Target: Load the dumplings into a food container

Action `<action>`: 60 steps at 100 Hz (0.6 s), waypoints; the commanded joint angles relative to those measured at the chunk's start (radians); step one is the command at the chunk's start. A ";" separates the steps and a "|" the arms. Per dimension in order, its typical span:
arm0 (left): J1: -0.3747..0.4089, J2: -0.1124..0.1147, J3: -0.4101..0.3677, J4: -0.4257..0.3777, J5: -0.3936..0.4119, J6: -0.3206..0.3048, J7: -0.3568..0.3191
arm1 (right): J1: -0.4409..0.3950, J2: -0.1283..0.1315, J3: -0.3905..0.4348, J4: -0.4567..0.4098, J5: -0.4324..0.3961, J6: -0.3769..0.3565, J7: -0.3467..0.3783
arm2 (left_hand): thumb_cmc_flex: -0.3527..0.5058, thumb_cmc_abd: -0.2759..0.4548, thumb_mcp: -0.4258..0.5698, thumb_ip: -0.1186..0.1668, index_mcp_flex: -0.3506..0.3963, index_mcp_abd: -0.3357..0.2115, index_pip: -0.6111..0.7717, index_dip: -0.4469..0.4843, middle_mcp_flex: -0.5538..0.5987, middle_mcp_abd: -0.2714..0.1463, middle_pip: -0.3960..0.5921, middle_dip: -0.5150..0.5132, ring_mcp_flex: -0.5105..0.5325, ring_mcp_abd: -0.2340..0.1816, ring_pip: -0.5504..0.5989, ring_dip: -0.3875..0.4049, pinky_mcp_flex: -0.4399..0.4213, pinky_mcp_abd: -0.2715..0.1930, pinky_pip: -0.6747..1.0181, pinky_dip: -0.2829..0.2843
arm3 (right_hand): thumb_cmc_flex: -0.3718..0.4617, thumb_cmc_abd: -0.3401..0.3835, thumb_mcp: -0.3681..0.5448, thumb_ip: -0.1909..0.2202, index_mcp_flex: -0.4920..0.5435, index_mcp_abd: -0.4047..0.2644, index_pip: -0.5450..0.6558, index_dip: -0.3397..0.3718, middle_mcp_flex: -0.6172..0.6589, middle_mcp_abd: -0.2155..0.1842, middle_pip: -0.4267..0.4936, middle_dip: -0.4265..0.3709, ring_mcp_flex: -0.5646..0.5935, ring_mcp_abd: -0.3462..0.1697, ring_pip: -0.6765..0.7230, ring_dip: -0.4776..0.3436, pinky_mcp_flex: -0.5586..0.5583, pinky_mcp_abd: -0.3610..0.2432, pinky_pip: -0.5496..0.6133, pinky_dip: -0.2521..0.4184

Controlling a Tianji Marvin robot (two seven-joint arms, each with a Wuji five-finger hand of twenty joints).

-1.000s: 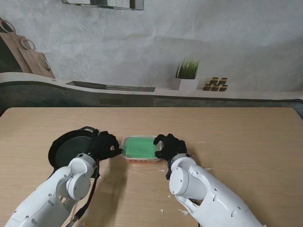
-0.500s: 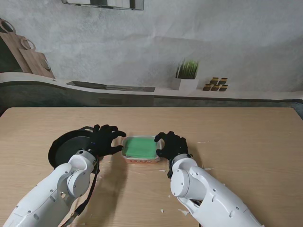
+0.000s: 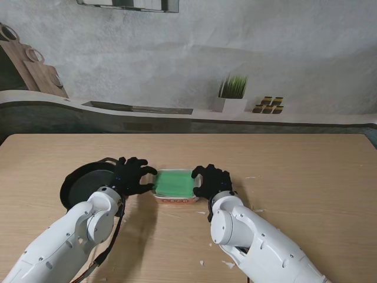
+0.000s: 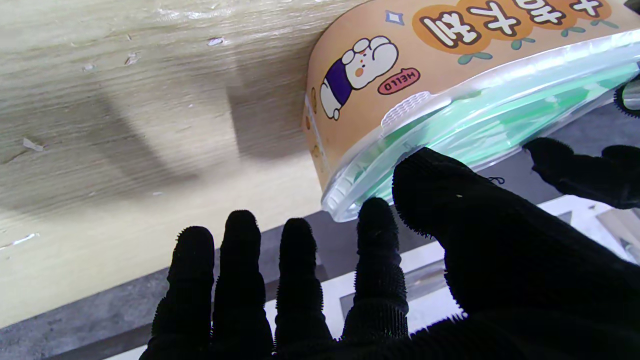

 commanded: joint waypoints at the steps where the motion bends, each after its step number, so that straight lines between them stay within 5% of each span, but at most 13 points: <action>1: 0.001 -0.001 0.004 0.006 -0.002 0.005 -0.014 | 0.003 -0.009 -0.005 0.008 0.003 0.005 0.016 | -0.012 -0.011 0.014 0.016 0.025 0.006 0.023 -0.011 -0.037 -0.035 -0.016 -0.014 -0.032 -0.022 -0.026 -0.013 -0.021 -0.012 0.001 0.020 | -0.008 -0.041 -0.015 0.030 -0.012 0.039 0.010 0.011 -0.025 -0.020 -0.027 -0.007 -0.040 -0.018 0.000 -0.006 -0.022 -0.033 0.038 -0.007; 60: 0.025 -0.010 -0.022 -0.001 -0.009 -0.020 0.049 | 0.010 0.003 -0.011 0.032 -0.056 -0.058 0.006 | -0.015 0.022 -0.010 0.019 -0.002 0.027 0.053 0.023 -0.033 -0.032 -0.011 -0.011 -0.031 -0.024 -0.029 -0.004 -0.022 -0.011 0.003 0.021 | 0.008 -0.041 0.020 0.035 -0.026 -0.038 -0.012 -0.024 -0.026 -0.028 -0.005 0.003 -0.032 -0.021 0.008 -0.002 -0.016 -0.029 0.049 -0.014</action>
